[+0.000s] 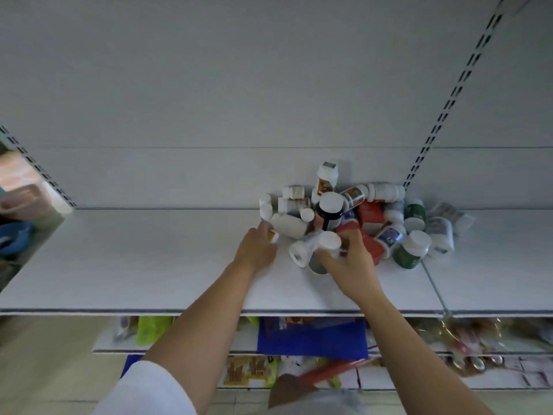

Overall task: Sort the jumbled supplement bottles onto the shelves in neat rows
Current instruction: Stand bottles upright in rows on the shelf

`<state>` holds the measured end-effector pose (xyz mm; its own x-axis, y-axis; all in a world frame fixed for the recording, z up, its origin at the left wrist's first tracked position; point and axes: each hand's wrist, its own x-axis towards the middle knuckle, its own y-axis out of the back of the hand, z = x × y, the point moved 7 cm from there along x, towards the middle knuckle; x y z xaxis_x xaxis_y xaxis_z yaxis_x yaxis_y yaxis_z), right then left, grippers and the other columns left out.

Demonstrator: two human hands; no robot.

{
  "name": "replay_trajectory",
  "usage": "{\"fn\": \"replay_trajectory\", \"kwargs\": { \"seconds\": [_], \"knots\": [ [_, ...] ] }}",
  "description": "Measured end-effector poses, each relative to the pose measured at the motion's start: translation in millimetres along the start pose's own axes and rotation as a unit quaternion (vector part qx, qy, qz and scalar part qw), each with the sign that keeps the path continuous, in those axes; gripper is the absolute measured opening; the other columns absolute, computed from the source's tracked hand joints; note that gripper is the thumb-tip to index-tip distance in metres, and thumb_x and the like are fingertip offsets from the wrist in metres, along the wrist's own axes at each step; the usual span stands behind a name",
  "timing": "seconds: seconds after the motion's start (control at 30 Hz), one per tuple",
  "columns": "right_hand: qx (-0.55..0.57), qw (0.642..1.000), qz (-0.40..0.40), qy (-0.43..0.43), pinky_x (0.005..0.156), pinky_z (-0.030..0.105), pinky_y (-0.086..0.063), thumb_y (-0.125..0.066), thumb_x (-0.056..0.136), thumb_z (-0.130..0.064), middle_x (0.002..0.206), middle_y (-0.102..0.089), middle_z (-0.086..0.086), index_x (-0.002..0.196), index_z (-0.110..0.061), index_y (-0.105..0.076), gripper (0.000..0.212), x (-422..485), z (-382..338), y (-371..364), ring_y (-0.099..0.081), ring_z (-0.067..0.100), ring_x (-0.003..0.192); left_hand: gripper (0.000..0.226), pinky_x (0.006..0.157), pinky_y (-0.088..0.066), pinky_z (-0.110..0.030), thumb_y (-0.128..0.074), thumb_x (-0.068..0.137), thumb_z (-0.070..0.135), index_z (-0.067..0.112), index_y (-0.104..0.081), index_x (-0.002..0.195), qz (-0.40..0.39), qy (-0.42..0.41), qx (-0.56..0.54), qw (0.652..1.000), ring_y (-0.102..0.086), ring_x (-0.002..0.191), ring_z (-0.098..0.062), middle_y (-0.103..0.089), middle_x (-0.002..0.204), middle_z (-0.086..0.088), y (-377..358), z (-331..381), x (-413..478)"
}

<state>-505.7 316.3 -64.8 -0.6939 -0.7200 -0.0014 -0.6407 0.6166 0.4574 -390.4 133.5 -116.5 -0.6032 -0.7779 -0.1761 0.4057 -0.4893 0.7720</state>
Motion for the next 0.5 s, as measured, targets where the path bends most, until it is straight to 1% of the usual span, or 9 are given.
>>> {"fn": "replay_trajectory", "kwargs": {
  "seconds": [0.07,0.13,0.2,0.23,0.3,0.33,0.4,0.43,0.5],
  "knots": [
    [0.1,0.994,0.03,-0.016,0.069,0.016,-0.045,-0.068,0.089,-0.024,0.099,-0.06,-0.005,0.11,-0.02,-0.046,0.031,-1.4,-16.0,4.8,-0.061,0.01,0.092,0.042,0.079,-0.04,-0.027,-0.058,0.093,0.026,0.016,-0.048,0.132,0.03,0.006,-0.108,0.994,-0.057,0.102,-0.025,-0.058,0.116,-0.007,21.4,7.8,-14.4],
    [0.229,0.972,0.032,-0.04,0.079,0.026,-0.051,-0.064,0.091,-0.028,0.107,-0.062,0.001,0.112,-0.023,-0.05,0.026,-4.7,-35.0,3.7,-0.063,0.016,0.099,0.048,0.074,-0.044,-0.028,-0.064,0.089,0.028,0.019,-0.046,0.132,0.037,0.008,-0.205,0.978,-0.059,0.093,-0.019,-0.06,0.112,-0.002,45.7,17.2,-35.1],
    [0.317,0.947,0.014,-0.055,0.086,0.04,-0.055,-0.064,0.084,-0.038,0.111,-0.066,0.005,0.114,-0.027,-0.056,0.033,-9.5,-57.2,-0.4,-0.067,0.022,0.101,0.044,0.071,-0.047,-0.027,-0.069,0.087,0.031,0.019,-0.049,0.124,0.051,0.006,-0.283,0.958,-0.063,0.09,-0.018,-0.062,0.11,-0.002,73.5,25.0,-58.6],
    [0.345,0.937,0.003,-0.06,0.085,0.045,-0.055,-0.064,0.08,-0.042,0.111,-0.067,0.007,0.116,-0.027,-0.057,0.039,-12.5,-69.5,-1.9,-0.069,0.024,0.096,0.036,0.071,-0.047,-0.026,-0.07,0.087,0.03,0.019,-0.053,0.117,0.068,-0.006,-0.304,0.95,-0.064,0.09,-0.018,-0.064,0.108,0.0,89.4,29.8,-71.1],
    [0.375,0.925,-0.018,-0.067,0.078,0.048,-0.056,-0.062,0.081,-0.041,0.103,-0.069,0.011,0.119,-0.02,-0.056,0.044,-20.5,-94.8,-4.3,-0.071,0.025,0.08,0.021,0.071,-0.048,-0.022,-0.071,0.086,0.023,0.021,-0.062,0.105,0.107,-0.045,-0.328,0.937,-0.064,0.088,-0.014,-0.068,0.102,0.002,120.5,42.0,-95.9],
    [0.383,0.921,-0.028,-0.067,0.075,0.047,-0.056,-0.061,0.085,-0.039,0.096,-0.069,0.011,0.118,-0.017,-0.055,0.039,-25.2,-107.8,-4.8,-0.07,0.024,0.073,0.017,0.07,-0.048,-0.019,-0.07,0.086,0.018,0.022,-0.066,0.103,0.119,-0.062,-0.342,0.93,-0.064,0.086,-0.01,-0.069,0.1,0.004,133.5,47.8,-107.9],
    [0.398,0.914,-0.045,-0.069,0.075,0.045,-0.055,-0.055,0.094,-0.034,0.082,-0.071,0.006,0.113,-0.015,-0.056,0.027,-34.9,-132.1,-5.3,-0.068,0.021,0.067,0.018,0.066,-0.047,-0.013,-0.069,0.086,0.011,0.022,-0.071,0.101,0.122,-0.082,-0.396,0.906,-0.064,0.081,-0.002,-0.071,0.097,0.006,153.0,58.8,-130.0],
    [0.406,0.909,-0.053,-0.072,0.077,0.046,-0.055,-0.053,0.096,-0.032,0.078,-0.071,0.004,0.113,-0.013,-0.056,0.026,-40.6,-144.5,-5.0,-0.068,0.02,0.066,0.019,0.066,-0.046,-0.013,-0.068,0.087,0.008,0.022,-0.072,0.1,0.111,-0.085,-0.44,0.887,-0.064,0.079,0.0,-0.072,0.095,0.006,159.9,63.8,-139.8],
    [0.42,0.902,-0.061,-0.076,0.079,0.046,-0.055,-0.049,0.097,-0.029,0.072,-0.071,0.004,0.117,-0.007,-0.054,0.03,-52.9,-167.6,-2.4,-0.068,0.02,0.064,0.017,0.064,-0.047,-0.015,-0.066,0.088,0.006,0.019,-0.073,0.097,0.084,-0.088,-0.528,0.841,-0.063,0.074,-0.002,-0.072,0.088,0.006,171.5,74.6,-157.0]
  ]
}}
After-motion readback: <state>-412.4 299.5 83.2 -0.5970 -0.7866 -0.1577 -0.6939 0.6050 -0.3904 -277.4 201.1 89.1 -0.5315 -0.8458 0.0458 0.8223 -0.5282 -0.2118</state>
